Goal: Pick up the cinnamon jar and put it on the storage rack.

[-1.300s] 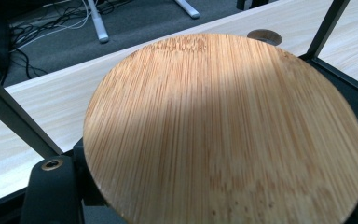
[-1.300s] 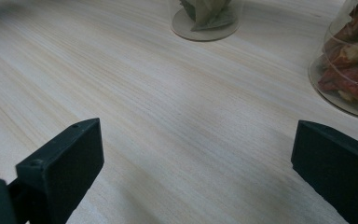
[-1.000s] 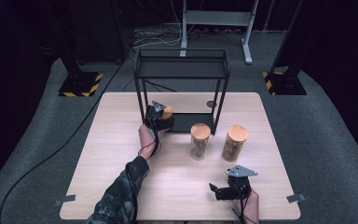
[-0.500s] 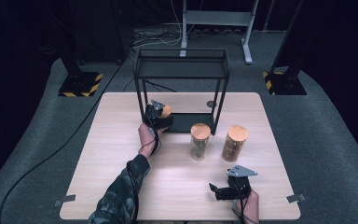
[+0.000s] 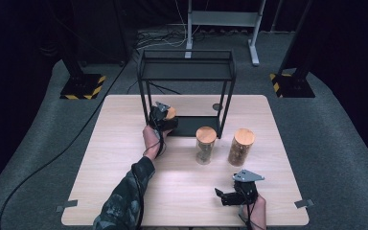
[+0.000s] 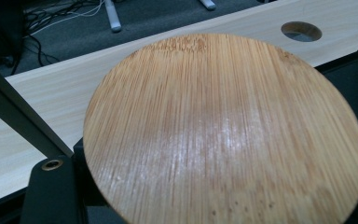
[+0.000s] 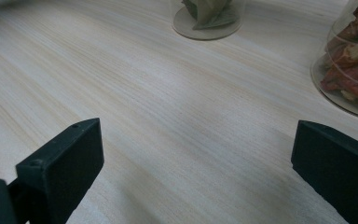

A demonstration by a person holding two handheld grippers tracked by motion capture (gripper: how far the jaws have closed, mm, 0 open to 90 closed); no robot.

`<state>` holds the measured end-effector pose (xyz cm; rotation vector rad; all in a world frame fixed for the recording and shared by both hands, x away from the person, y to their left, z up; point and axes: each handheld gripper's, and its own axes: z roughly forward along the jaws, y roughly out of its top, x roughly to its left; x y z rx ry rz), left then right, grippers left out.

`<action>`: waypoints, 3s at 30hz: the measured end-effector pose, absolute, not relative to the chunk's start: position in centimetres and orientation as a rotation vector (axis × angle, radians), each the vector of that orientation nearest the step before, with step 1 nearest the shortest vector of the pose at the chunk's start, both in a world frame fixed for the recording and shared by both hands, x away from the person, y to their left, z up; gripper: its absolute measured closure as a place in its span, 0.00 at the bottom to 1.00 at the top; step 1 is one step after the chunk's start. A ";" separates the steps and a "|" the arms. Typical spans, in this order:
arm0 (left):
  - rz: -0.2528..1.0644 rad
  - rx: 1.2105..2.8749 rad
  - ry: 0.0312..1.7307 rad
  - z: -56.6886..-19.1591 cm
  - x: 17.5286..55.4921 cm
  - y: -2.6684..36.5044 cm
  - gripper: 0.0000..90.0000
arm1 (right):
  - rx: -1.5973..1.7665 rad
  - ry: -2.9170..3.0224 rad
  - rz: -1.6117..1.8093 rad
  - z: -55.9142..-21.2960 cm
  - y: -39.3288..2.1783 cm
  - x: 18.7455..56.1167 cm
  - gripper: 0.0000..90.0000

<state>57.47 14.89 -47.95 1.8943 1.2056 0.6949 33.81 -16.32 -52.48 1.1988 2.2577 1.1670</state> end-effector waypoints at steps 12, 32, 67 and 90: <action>0.683 1.895 1.220 -48.4 58.0 15.0 0.28 | 1.197 2.257 1.168 -52.5 -16.3 33.8 0.02; 0.684 1.873 1.240 -48.6 58.8 14.8 0.28 | 1.196 2.258 1.162 -52.5 -16.3 33.8 0.02; 0.682 1.882 1.282 -48.4 59.6 14.4 0.28 | 1.196 2.265 1.163 -52.5 -16.3 33.8 0.02; 0.653 1.926 1.326 -48.0 59.8 14.3 0.21 | 1.196 2.259 1.163 -52.5 -16.3 33.8 0.02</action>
